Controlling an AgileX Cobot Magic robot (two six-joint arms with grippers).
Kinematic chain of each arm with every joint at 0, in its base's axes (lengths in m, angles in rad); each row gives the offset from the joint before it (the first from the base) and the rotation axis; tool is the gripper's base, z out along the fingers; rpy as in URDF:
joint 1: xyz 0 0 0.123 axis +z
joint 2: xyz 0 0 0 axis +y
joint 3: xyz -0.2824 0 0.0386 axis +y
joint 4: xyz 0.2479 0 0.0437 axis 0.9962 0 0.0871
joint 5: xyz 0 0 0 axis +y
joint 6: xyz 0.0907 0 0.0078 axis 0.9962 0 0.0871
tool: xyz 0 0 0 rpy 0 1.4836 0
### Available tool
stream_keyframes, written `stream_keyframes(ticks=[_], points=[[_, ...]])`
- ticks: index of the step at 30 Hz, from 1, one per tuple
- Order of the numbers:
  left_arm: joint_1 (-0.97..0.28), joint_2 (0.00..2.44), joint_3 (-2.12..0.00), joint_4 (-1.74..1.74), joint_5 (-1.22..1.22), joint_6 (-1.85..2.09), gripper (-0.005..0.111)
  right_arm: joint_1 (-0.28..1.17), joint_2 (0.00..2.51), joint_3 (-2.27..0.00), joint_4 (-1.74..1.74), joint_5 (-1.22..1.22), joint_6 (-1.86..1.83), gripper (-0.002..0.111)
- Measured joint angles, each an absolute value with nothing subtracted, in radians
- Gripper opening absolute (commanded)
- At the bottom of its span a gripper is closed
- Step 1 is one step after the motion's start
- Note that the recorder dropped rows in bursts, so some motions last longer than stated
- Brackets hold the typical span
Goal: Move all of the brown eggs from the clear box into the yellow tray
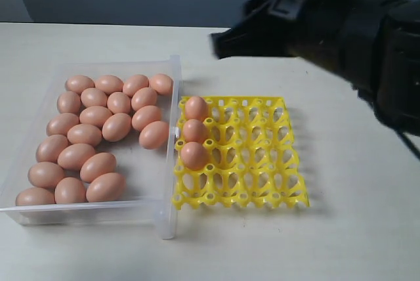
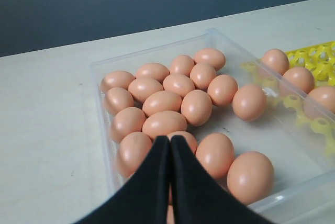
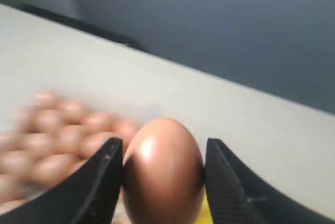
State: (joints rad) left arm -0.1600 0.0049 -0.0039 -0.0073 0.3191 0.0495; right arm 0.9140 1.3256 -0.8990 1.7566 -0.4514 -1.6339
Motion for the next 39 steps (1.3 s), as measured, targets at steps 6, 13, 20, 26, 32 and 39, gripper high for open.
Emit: stream_keyframes(ticks=[6,13,20,26,32,39], points=[[-0.160,0.005,-0.004,0.000,0.319,0.049,0.000,0.942,1.352,-0.887,1.760,0.160,-1.291,0.000],[-0.160,0.005,-0.004,0.000,0.319,0.049,0.000,0.942,1.367,-0.885,1.752,0.394,-1.094,0.000],[-0.160,0.005,-0.004,0.000,0.319,0.049,0.000,0.942,1.367,-0.885,1.743,0.390,-1.081,0.000],[-0.160,0.005,-0.004,0.000,0.319,0.049,0.000,0.942,1.367,-0.885,1.700,0.396,-1.087,0.000],[-0.160,0.005,-0.004,0.000,0.319,0.049,0.000,0.942,1.344,-0.879,1.736,0.400,-1.402,0.000],[-0.160,0.005,-0.004,0.000,0.319,0.049,0.000,0.928,1.340,-0.879,1.736,0.336,-1.556,0.000]])
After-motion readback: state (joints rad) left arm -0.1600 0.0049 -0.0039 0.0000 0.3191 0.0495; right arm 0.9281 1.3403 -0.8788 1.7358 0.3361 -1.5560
